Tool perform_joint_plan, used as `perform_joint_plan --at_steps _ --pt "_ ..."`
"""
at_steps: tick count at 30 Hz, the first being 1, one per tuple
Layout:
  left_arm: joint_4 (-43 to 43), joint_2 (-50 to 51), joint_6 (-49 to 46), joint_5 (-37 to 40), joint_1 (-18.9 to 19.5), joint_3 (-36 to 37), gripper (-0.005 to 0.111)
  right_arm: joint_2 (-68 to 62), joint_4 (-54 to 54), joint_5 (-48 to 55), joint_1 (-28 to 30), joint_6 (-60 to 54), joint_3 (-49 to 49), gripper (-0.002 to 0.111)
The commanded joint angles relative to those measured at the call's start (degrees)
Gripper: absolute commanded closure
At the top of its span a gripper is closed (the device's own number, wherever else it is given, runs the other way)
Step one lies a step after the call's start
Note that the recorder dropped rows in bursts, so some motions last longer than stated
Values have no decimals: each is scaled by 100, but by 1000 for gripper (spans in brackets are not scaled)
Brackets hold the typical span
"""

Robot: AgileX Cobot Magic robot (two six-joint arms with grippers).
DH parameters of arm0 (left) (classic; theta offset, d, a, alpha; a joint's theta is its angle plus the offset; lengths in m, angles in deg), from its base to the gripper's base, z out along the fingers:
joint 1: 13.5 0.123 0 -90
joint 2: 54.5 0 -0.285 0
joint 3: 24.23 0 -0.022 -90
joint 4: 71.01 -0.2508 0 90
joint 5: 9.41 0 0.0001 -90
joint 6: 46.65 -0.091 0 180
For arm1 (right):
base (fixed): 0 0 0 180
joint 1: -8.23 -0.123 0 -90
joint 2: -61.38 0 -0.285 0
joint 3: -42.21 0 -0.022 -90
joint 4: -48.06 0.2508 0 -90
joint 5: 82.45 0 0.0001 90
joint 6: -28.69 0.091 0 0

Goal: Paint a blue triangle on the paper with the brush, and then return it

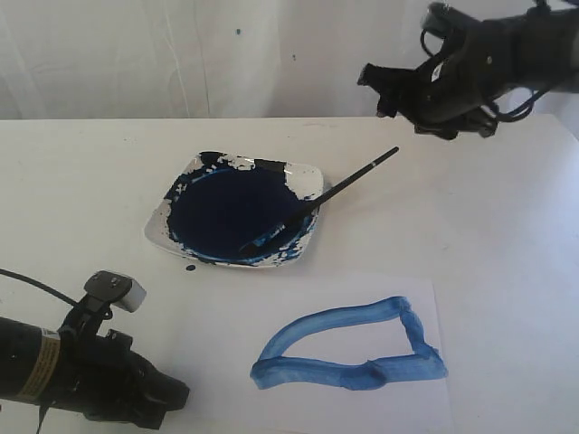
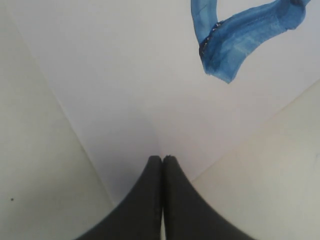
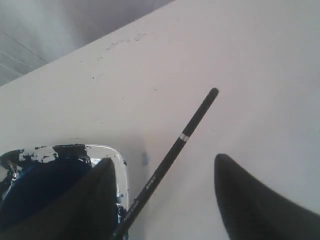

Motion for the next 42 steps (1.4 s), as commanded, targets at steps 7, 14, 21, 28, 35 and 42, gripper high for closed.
perform_joint_plan --at_steps 7,14,21,28,35,42 --pt "-82 -1 -25 168 -47 22 107 1563 -1969 1375 23 -74 4 78" --pt "-82 -1 -25 168 -47 22 107 2737 -2427 1561 23 -74 -450 87" --pt "-82 -1 -25 168 -47 22 107 3888 -2469 1529 23 -74 -1181 108" --pt "-82 -1 -25 168 -47 22 107 5197 -2531 1381 23 -118 -2083 108" --pt "-82 -1 -25 168 -47 22 107 6658 -2531 1200 23 -118 -3209 108" --pt "-44 -1 -4 -268 -47 0 107 7971 -2443 864 12 -383 -4229 108"
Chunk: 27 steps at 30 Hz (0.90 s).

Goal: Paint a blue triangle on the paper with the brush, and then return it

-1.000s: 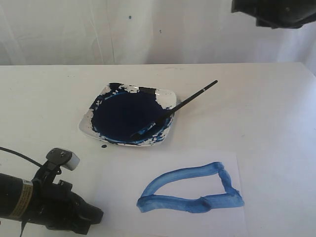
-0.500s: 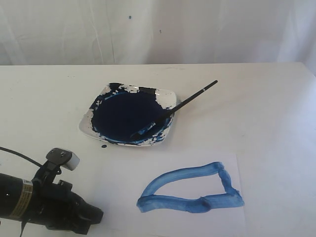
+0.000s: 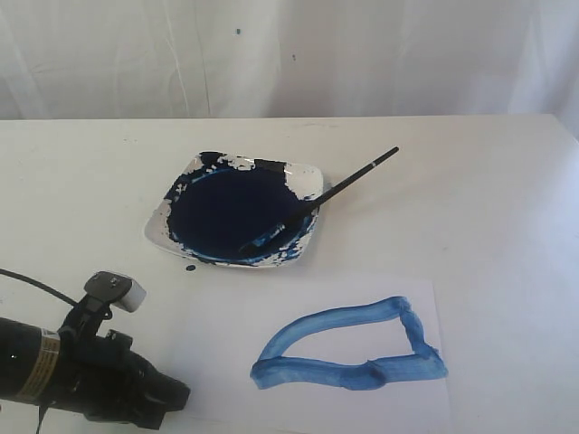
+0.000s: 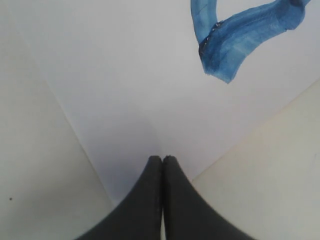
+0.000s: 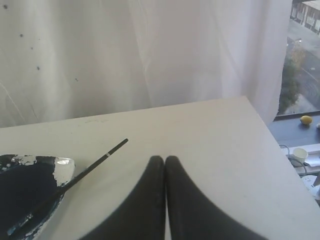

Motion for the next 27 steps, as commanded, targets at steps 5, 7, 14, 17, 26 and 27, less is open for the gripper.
perform_joint_plan --at_steps 5,7,14,17,26,27 --pt "-133 -119 32 -525 -37 -179 107 1530 149 -505 12 -397 -828 108" --pt "-133 -265 59 -498 -37 -235 107 1775 183 -379 12 -397 -923 108" --pt "-133 -1451 350 601 -37 -474 107 2405 260 -46 12 -487 -1142 108" --pt "-133 -2184 350 1241 -37 -605 107 2545 385 -41 12 -487 -1187 108" --pt "-122 -4660 438 3499 -37 -1035 107 2602 176 -3 12 -487 -1187 108" --pt "-122 -4929 438 3783 -37 -1052 107 2602 164 8 12 -487 -1187 108"
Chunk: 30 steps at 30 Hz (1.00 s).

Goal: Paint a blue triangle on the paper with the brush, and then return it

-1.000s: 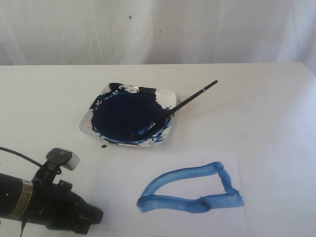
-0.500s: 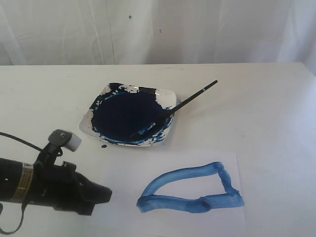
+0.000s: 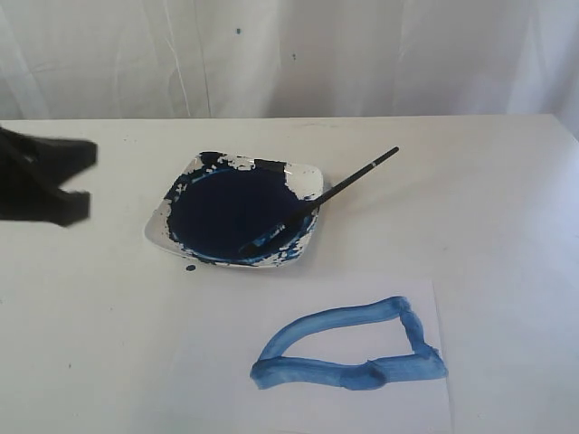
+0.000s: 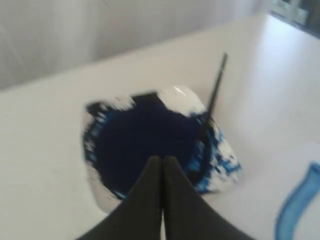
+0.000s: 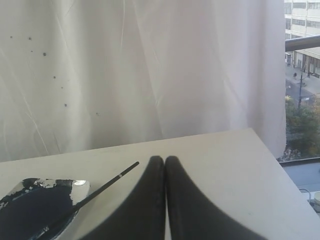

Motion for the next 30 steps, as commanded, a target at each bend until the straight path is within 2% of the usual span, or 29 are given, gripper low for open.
perform_joint_plan --at_steps 1,5,12,30 --pt "-57 -1170 45 1409 -37 -131 107 28 -143 14 12 -67 -26 108" --pt "-57 -1971 30 1955 -37 -120 107 28 -143 14 12 -67 -26 108" --pt "-354 -2661 30 1995 -37 -120 107 28 -143 14 12 -67 -26 108" --pt "-394 -2803 5 1968 -37 -120 107 28 -143 14 12 -67 -26 108"
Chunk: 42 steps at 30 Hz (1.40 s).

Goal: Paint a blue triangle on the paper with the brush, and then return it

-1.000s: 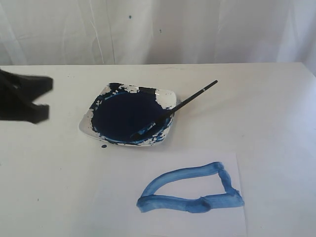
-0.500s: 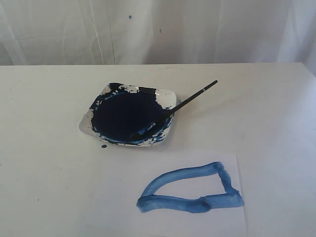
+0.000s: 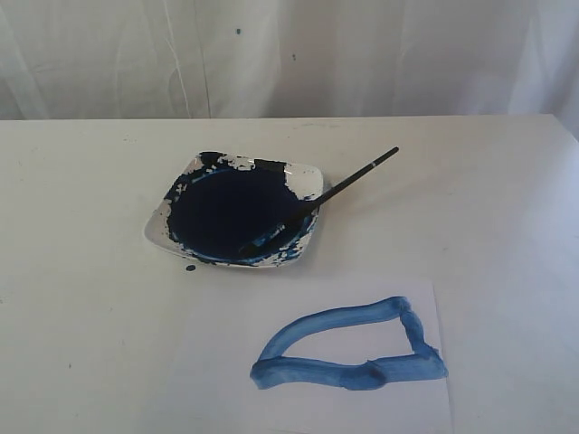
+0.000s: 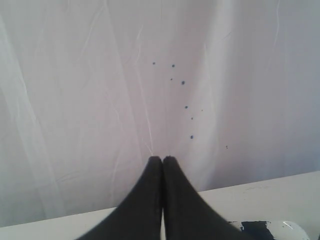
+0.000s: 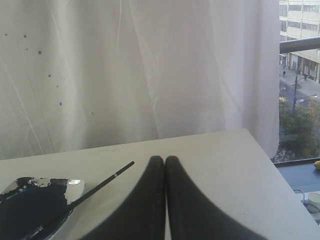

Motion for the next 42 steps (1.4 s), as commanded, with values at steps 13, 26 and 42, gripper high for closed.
perform_joint_plan --at_steps 13,26,42 --pt "3416 -41 -3730 1166 -37 78 107 19 -43 -28 12 -55 -26 108" --pt "8832 -95 -8656 529 -49 1895 107 19 -43 -28 12 -55 -26 108" --pt "8638 -1361 -8601 598 -48 3409 107 19 -43 -28 12 -55 -26 108"
